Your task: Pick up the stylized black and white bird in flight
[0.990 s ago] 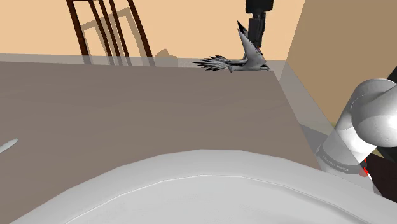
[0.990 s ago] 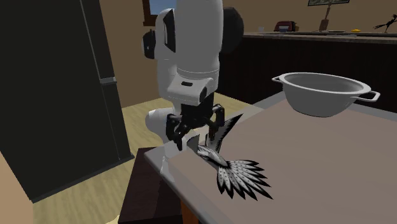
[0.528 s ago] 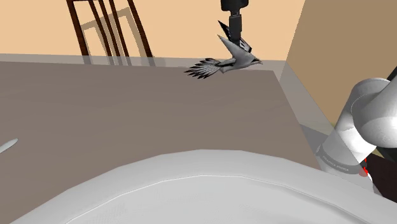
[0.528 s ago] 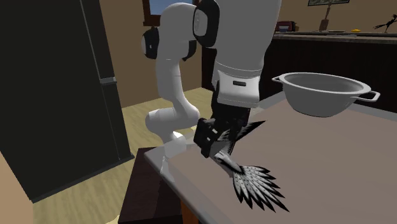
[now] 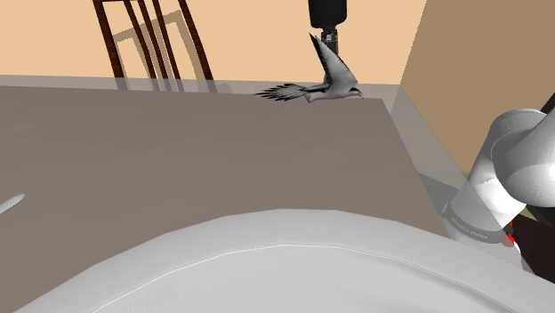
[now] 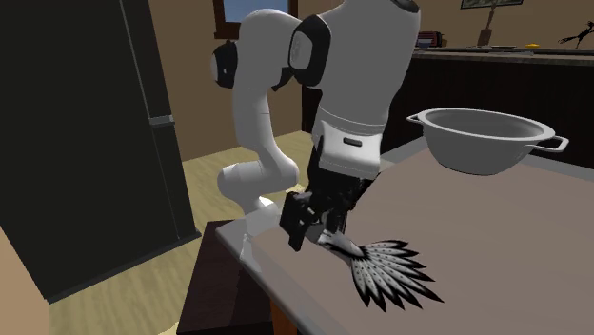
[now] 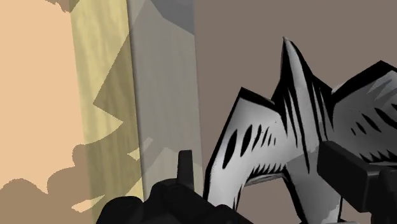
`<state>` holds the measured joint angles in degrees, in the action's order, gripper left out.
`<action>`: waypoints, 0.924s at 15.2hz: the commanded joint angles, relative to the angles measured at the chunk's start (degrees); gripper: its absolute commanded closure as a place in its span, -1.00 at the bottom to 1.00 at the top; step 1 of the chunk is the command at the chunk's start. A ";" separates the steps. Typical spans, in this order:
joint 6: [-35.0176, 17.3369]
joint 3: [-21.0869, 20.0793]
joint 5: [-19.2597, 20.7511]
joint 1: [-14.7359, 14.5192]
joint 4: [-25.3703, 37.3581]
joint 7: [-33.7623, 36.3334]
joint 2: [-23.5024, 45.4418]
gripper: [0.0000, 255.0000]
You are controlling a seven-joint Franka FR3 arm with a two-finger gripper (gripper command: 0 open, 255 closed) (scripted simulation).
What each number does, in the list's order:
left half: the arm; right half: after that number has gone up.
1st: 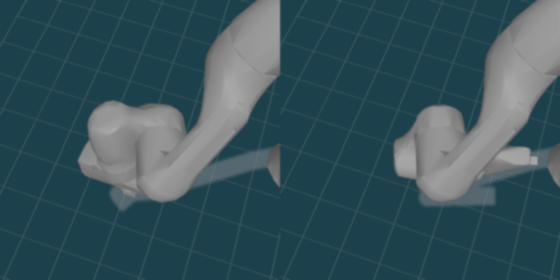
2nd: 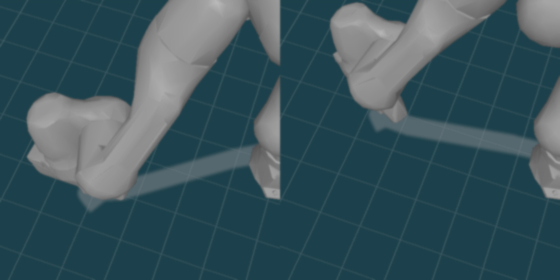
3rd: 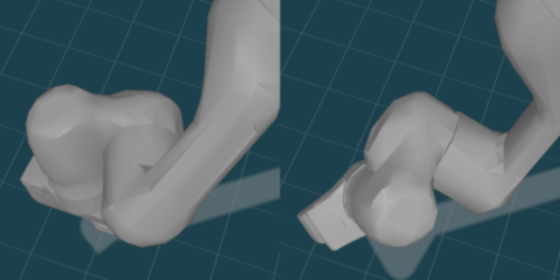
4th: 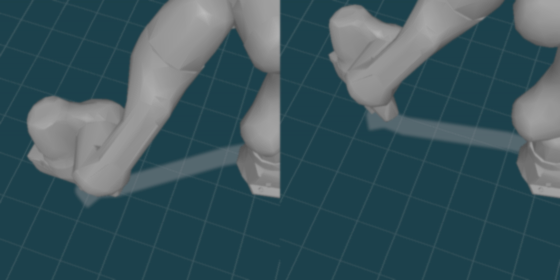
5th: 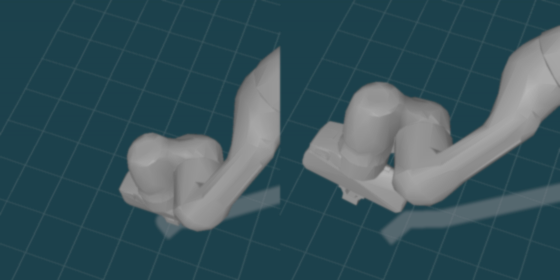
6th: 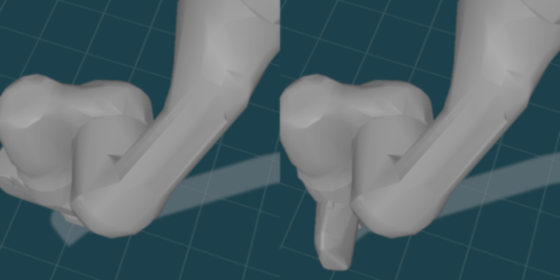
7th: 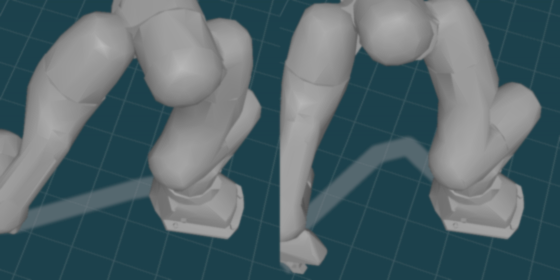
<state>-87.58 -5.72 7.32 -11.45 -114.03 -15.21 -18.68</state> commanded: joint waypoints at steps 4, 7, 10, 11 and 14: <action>2.05 0.15 -6.14 -0.19 0.68 -0.97 0.11 1.00; 2.06 0.64 -5.88 0.12 1.36 -1.76 0.61 1.00; 0.51 1.03 -5.94 -1.83 -0.22 0.22 0.87 1.00; 1.29 1.61 -5.78 -2.51 0.64 0.35 0.98 1.00; 3.61 2.80 -5.45 -3.91 3.33 0.59 1.37 1.00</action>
<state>-85.28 -3.07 8.91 -14.71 -111.83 -14.57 -18.27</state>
